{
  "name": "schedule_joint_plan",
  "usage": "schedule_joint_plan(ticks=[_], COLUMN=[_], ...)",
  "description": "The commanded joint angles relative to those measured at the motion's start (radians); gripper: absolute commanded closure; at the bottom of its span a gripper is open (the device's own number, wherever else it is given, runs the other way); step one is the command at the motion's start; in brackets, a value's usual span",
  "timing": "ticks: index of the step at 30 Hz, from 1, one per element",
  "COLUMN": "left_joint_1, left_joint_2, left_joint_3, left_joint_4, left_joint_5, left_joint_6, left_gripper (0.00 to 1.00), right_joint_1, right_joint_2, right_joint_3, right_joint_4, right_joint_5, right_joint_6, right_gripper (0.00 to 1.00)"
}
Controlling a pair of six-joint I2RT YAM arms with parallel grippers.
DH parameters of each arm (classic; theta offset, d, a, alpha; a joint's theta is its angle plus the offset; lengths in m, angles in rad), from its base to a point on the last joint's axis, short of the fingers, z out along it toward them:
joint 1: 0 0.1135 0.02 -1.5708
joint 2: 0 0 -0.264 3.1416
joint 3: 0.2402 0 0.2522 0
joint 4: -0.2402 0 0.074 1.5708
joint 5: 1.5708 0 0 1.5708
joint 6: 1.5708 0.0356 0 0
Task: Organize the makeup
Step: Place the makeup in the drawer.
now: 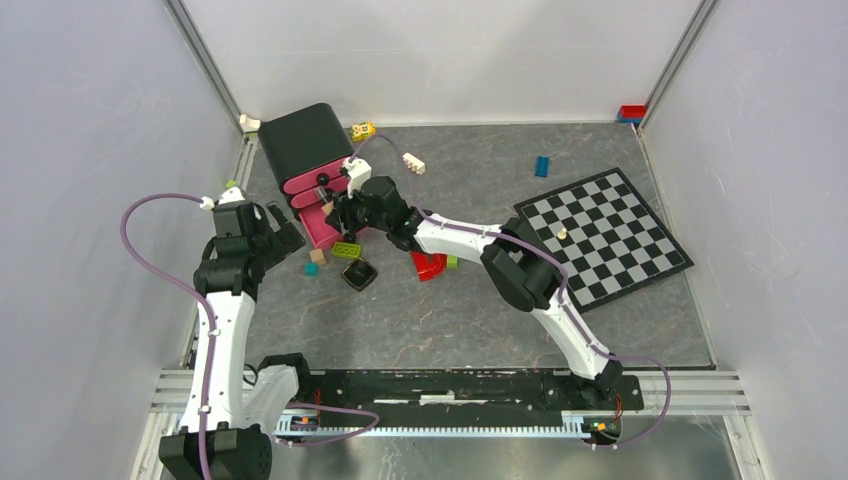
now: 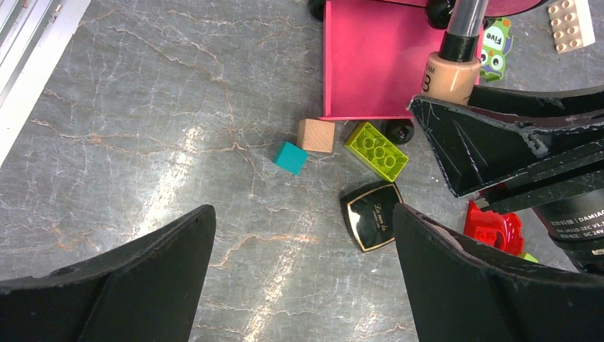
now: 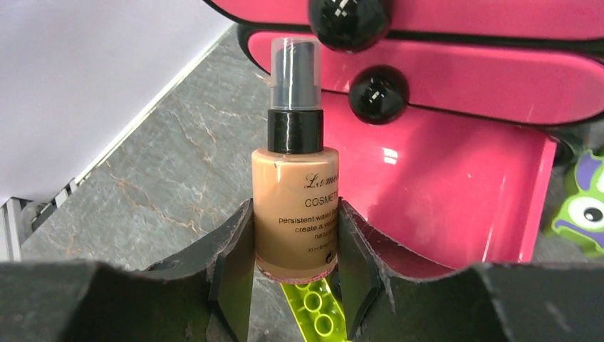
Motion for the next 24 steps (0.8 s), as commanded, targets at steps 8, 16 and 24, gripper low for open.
schedule_joint_plan(ticks=[8, 16, 24], left_joint_1=[0.007, 0.007, 0.007], left_joint_2=[-0.011, -0.009, -0.005], left_joint_3=[0.001, 0.0, 0.001], left_joint_4=[0.038, 0.038, 0.038], left_joint_5=[0.002, 0.004, 0.011], left_joint_6=[0.009, 0.009, 0.008], left_gripper=[0.0, 0.0, 0.0], right_joint_1=[0.027, 0.033, 0.048], right_joint_2=[0.076, 0.108, 0.098], right_joint_3=[0.063, 0.059, 0.025], right_joint_4=[0.261, 0.285, 0.247], right_joint_5=[0.063, 0.143, 0.183], right_joint_6=[0.026, 0.023, 0.012], right_gripper=[0.76, 0.77, 0.77])
